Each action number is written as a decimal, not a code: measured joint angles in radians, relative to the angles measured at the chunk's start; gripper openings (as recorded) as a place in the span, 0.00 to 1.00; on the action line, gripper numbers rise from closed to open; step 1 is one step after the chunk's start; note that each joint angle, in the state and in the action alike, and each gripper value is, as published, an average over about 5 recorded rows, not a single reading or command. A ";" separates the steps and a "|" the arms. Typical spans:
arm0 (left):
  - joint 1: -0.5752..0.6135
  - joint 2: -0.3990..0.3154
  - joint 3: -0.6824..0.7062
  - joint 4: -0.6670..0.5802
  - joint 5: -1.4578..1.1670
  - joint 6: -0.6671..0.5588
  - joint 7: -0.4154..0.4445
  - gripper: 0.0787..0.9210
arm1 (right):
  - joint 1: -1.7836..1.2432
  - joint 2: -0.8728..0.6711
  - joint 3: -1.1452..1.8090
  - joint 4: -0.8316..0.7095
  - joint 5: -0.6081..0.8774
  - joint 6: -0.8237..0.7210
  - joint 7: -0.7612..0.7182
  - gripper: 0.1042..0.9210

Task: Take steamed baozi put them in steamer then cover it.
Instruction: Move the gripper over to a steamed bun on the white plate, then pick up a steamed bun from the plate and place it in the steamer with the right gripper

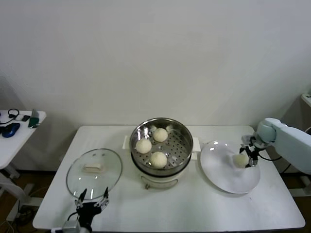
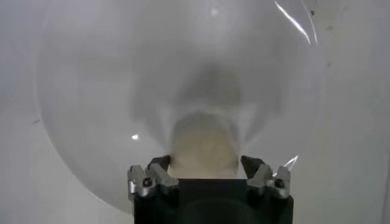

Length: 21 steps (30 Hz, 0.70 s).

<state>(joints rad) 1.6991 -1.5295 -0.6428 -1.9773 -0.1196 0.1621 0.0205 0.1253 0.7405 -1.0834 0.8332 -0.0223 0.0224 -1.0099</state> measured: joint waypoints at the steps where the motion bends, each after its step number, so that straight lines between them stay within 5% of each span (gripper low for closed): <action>1: 0.000 0.000 0.001 0.000 0.000 0.000 0.000 0.88 | 0.000 0.000 0.001 -0.001 -0.001 -0.001 -0.002 0.75; 12: -0.004 0.005 0.003 -0.008 0.001 0.005 0.000 0.88 | 0.109 -0.012 -0.090 0.052 0.066 -0.031 -0.008 0.64; 21: -0.008 0.011 0.006 -0.024 0.001 0.015 0.001 0.88 | 0.507 0.025 -0.382 0.260 0.346 -0.117 -0.008 0.65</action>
<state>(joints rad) 1.6907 -1.5189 -0.6370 -2.0014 -0.1184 0.1771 0.0218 0.6326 0.7660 -1.4654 1.0929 0.3239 -0.0942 -1.0181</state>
